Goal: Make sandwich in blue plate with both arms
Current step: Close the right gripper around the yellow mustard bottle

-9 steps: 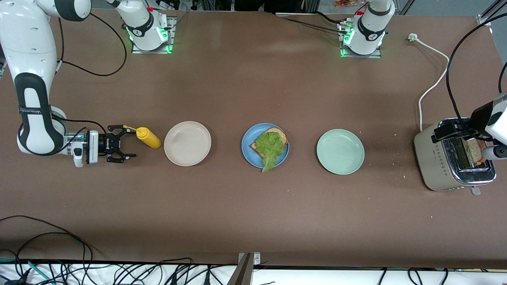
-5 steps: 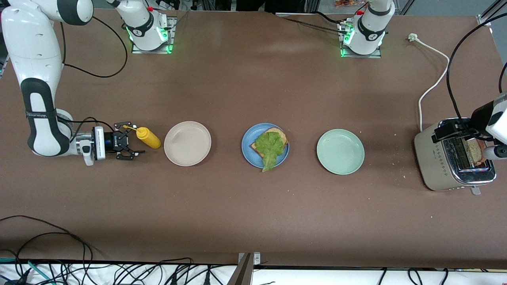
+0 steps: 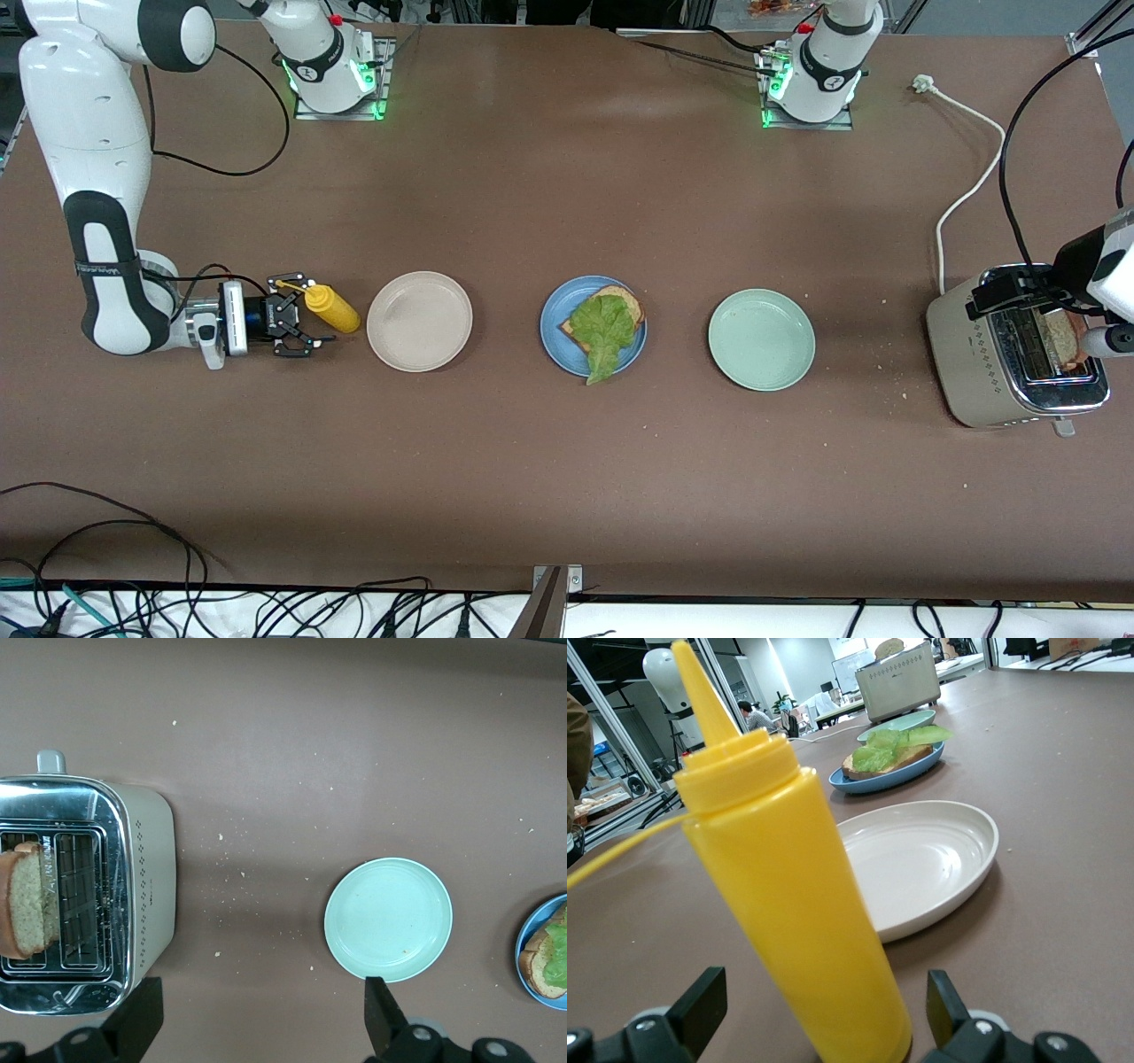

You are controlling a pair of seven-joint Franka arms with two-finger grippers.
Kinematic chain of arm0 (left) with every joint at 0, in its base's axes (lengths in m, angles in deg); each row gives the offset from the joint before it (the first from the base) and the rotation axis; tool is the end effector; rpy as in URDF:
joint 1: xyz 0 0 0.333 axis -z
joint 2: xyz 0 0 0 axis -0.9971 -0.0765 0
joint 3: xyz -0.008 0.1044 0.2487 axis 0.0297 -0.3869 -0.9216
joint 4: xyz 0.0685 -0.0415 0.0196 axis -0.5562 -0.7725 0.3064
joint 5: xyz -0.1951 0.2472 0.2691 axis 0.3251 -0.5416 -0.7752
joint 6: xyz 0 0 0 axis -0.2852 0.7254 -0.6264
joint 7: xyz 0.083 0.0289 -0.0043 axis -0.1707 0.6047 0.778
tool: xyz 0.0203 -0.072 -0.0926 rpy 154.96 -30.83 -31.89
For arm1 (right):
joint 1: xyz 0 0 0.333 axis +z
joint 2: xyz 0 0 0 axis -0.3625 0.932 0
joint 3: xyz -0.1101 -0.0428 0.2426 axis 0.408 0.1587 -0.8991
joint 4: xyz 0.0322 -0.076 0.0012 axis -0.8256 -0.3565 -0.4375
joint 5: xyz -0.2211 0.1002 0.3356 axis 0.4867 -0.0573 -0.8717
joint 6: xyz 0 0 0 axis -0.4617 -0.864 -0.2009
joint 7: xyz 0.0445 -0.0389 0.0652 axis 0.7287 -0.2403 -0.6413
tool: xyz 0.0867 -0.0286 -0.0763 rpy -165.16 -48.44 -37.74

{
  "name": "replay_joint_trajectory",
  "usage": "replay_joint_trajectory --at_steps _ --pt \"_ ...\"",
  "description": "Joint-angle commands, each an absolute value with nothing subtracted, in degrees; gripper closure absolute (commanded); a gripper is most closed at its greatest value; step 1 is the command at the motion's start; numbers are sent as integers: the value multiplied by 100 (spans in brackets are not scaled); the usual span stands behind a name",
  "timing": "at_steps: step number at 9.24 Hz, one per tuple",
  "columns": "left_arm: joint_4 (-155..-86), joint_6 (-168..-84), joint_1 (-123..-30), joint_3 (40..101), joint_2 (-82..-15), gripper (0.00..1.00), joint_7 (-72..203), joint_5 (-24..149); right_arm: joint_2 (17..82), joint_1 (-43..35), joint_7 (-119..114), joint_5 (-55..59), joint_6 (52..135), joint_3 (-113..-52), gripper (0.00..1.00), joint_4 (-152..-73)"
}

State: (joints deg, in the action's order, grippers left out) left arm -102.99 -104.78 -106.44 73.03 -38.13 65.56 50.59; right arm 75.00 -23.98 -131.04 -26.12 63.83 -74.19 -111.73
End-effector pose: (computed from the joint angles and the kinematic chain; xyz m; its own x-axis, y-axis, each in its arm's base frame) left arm 0.6446 0.0276 0.4893 0.9929 0.1167 -0.0240 0.1176 -0.9923 0.0399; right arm 0.5490 -0.0523 0.0467 0.2751 0.3786 0.8837 0.9394 0.0896 -0.3308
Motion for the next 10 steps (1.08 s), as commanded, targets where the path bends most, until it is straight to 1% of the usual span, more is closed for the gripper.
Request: replay_joint_trajectory --at_steps 1,2,3,4,5,6,7,8,10 --pt "-10281 -10370 -10662 7280 -3760 0 6534 5068 7658 -2494 -13269 -2717 6232 -7676 0 -10901" --pt "-10281 -10370 -10662 7280 -3760 0 6534 5068 7684 -2503 -13313 -2717 6224 -7712 0 -10892" --pt "-10272 -10370 -10671 7271 -3760 0 6534 5059 7685 -2503 -13322 -2717 6180 -7712 15 -10892" --pt "-10255 -10370 -10662 7271 -3760 0 6534 5059 7685 -2512 -13314 -2726 6162 -7704 50 -10892" --pt "-10263 -10370 -10662 7271 -3760 0 6534 5059 7685 -2529 -13287 -2726 6162 -7704 68 -10892" --pt "-10255 -10353 -10671 7271 -3751 0 6534 5059 7676 -2538 -13235 -2726 6153 -7712 80 -10883" --pt "-10255 -10353 -10662 7280 -3751 0 6543 5059 7667 -2530 -13191 -2717 6153 -7712 85 -10805" --pt "-10263 -10353 -10662 7289 -3751 0 6543 5059 7658 -2530 -12999 -2700 6153 -7704 88 -10665" --pt "-10272 -10353 -10671 7289 -3760 0 6552 5059 7597 -2468 -12271 -2516 6057 -7695 88 -10262"
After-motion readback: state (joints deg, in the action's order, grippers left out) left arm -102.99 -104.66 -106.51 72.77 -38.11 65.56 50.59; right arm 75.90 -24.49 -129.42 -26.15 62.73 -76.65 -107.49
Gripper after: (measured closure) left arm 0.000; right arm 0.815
